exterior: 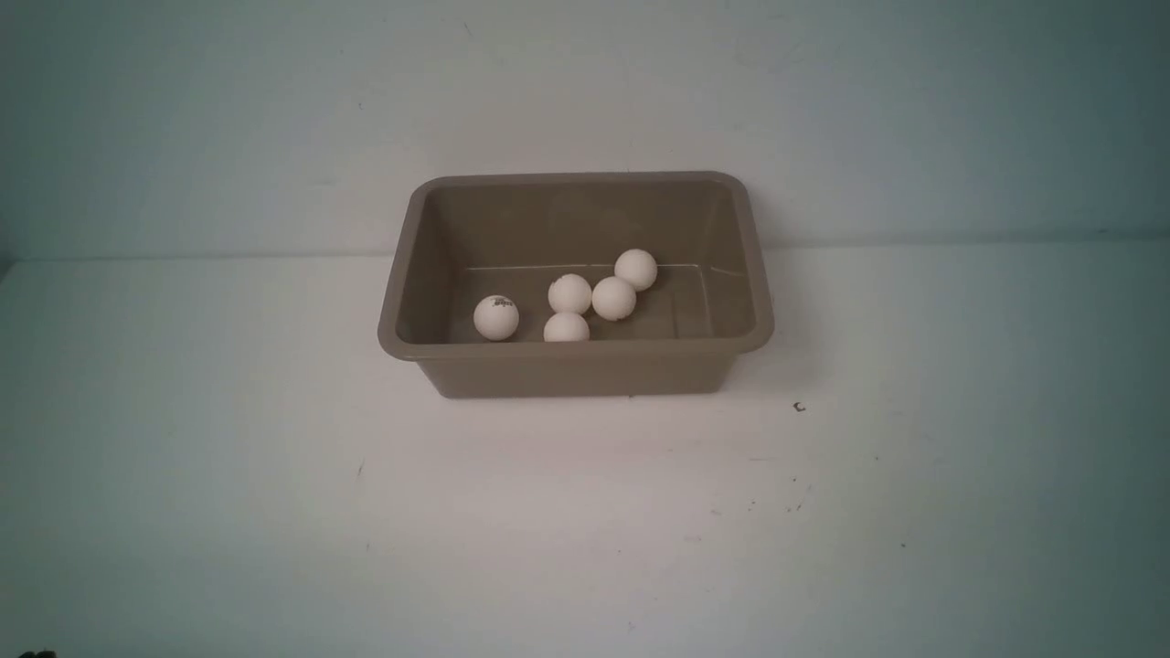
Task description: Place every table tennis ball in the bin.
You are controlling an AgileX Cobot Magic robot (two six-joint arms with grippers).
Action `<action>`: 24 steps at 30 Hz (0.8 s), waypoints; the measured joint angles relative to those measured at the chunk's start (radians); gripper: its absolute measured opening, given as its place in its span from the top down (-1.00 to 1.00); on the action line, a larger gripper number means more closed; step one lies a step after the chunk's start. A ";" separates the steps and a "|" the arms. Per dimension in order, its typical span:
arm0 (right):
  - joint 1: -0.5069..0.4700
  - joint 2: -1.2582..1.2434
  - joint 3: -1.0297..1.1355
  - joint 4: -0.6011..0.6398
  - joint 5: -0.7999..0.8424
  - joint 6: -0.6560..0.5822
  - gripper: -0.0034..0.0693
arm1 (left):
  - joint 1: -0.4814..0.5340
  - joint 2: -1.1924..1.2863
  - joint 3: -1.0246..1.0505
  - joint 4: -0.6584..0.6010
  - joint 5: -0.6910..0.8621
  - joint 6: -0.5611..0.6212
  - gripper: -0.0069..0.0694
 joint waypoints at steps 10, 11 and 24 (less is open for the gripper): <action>-0.185 -0.203 0.372 0.139 -0.302 -0.024 0.95 | 0.000 0.000 0.000 0.000 0.001 0.000 0.83; -0.185 -0.206 0.396 0.141 -0.316 -0.025 0.95 | 0.000 0.000 0.000 0.000 0.001 0.000 0.83; -0.114 -0.211 0.503 0.146 -0.316 -0.028 0.95 | 0.000 0.000 0.000 0.000 0.003 0.000 0.83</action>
